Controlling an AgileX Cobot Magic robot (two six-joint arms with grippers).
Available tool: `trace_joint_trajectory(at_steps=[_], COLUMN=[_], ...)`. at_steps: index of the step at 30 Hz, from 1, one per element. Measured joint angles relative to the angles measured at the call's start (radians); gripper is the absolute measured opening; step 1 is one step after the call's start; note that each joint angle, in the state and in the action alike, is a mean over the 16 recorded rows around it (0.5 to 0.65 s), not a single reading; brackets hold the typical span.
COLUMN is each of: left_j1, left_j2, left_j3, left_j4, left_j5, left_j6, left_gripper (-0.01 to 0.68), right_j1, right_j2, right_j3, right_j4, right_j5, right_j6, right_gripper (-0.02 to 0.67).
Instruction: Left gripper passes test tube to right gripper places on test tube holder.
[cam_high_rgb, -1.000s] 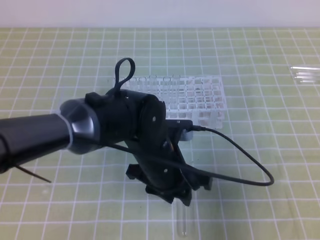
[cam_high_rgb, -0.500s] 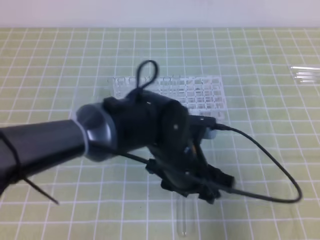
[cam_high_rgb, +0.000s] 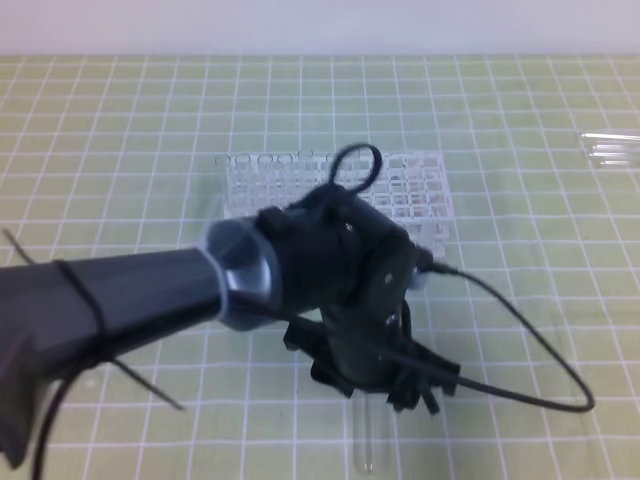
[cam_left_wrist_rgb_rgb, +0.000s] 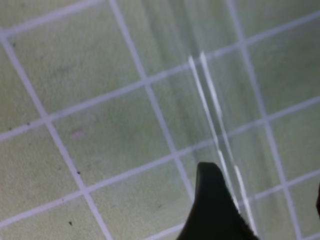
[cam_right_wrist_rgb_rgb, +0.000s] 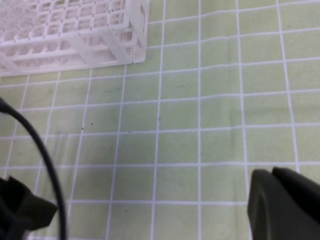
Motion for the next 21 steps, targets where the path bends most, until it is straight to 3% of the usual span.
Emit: trace_joint_trajectory(at_steps=[21], left_j1=[0.000], left_j2=[0.056], left_j3=[-0.001], left_j4=[0.008], left_j5=[-0.014], left_j6=[-0.004], left_gripper=[0.392], right_j1=[0.000], right_j2=[0.000], right_j3=[0.000], right_j4=[0.000], right_j5=[0.006], right_j6=[0.000], right_gripper=[-0.016])
